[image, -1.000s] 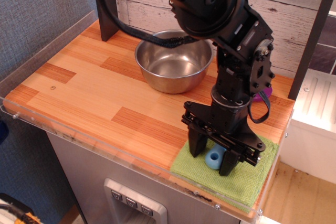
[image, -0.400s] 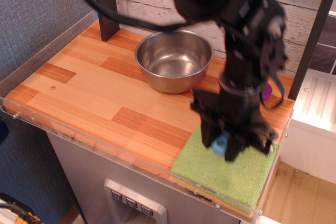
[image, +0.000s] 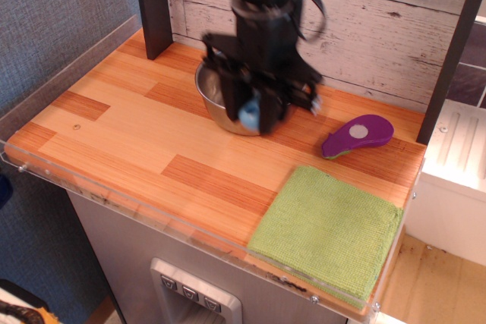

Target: Move the blue spoon to the left of the silver bowl

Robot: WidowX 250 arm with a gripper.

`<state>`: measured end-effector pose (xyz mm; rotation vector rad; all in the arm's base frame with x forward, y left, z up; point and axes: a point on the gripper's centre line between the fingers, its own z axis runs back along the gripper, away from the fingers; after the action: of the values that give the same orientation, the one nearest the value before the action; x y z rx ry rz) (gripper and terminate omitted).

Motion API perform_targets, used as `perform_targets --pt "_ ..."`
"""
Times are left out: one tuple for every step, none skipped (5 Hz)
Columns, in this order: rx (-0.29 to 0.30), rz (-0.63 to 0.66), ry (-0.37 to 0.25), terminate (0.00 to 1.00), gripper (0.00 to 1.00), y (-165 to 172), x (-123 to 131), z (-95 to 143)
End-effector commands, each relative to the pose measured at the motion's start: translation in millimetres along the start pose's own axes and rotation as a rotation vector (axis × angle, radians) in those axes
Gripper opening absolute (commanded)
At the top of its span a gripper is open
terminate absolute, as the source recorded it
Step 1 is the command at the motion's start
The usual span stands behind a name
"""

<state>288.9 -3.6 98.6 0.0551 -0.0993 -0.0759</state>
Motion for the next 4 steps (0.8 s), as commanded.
perform_targets --pt "0.087 0.081 -0.011 0.0 0.0 101.9 31.7 -12.0" --pt "0.068 0.04 -0.007 0.0 0.0 152.0 47.4 -22.5" --pt "0.048 0.002 -0.014 0.0 0.0 162.8 56.5 -24.4" --pt "0.013 -0.056 -0.012 0.0 0.0 162.5 60.1 -32.2"
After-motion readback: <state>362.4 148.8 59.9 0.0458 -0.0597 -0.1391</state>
